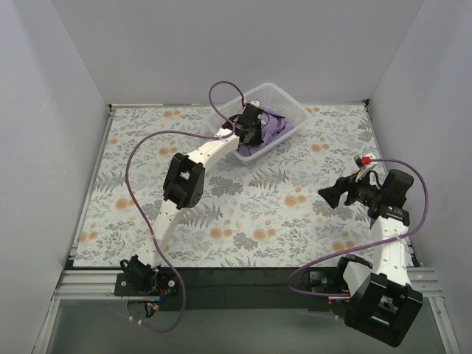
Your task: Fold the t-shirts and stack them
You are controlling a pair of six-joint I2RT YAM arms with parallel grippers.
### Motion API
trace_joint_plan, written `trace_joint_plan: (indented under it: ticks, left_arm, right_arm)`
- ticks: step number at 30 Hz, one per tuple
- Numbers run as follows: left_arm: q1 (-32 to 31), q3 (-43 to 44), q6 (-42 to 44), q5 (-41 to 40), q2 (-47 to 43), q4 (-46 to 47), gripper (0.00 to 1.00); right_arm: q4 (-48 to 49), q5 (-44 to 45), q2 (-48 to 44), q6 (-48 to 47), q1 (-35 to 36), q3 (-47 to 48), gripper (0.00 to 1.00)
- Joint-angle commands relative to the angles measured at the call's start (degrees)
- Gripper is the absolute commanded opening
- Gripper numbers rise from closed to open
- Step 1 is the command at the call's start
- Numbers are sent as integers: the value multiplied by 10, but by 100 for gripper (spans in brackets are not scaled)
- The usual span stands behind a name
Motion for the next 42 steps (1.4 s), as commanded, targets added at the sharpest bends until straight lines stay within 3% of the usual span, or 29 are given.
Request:
trace_joint_plan:
  ticks: [1,4,8,17,24,29,33,34,35,37,38,39,40,41,42]
  left_arm:
    - [-12,17,40,-22,-67,56,0]
    - [-13,28,67,-21,-131,106,0]
    - [-14,15,80,16,-287,138,0]
    - [-18,-198,46,127,-580,144,0]
    - [-19,-331,6,237,-725,85,0]
    - [-19,-518,-8,267,-839,75,0]
    - [-19,-639,-17,321,-880,79,1]
    - [-19,-659,-18,324,-885,88,5]
    - [-19,-700,-19,326,-891,93,21]
    - [-20,-728,0,320,-892,97,42]
    - [-19,-740,11,304,-897,92,62]
    - [-19,-745,32,278,-902,86,70]
    - [-19,-748,44,202,-912,78,76]
    - [-19,-752,57,167,-935,75,88]
    - [-19,-763,81,129,-948,73,93]
  right_arm:
    - [0,-17,-1,0,0,22,98]
    - [-1,-15,-2,-1,0,20,98]
    - [-1,-7,-8,-8,0,18,98]
    - [-1,-1,-20,-24,0,11,98]
    - [0,9,-25,-33,-1,7,98]
    - [0,7,-26,-40,-1,3,98]
    - [-1,3,-25,-49,-1,0,98]
    - [-1,-2,-24,-52,-1,-1,98]
    - [0,-10,-23,-53,0,-2,98]
    - [0,-52,-16,-71,1,-5,98]
    - [-2,-67,-12,-93,7,-4,98]
    - [-20,-91,-2,-115,12,0,98]
    - [-38,-99,4,-144,18,8,98]
    - [-64,-108,10,-185,30,36,98]
    - [-129,-124,27,-292,36,53,98]
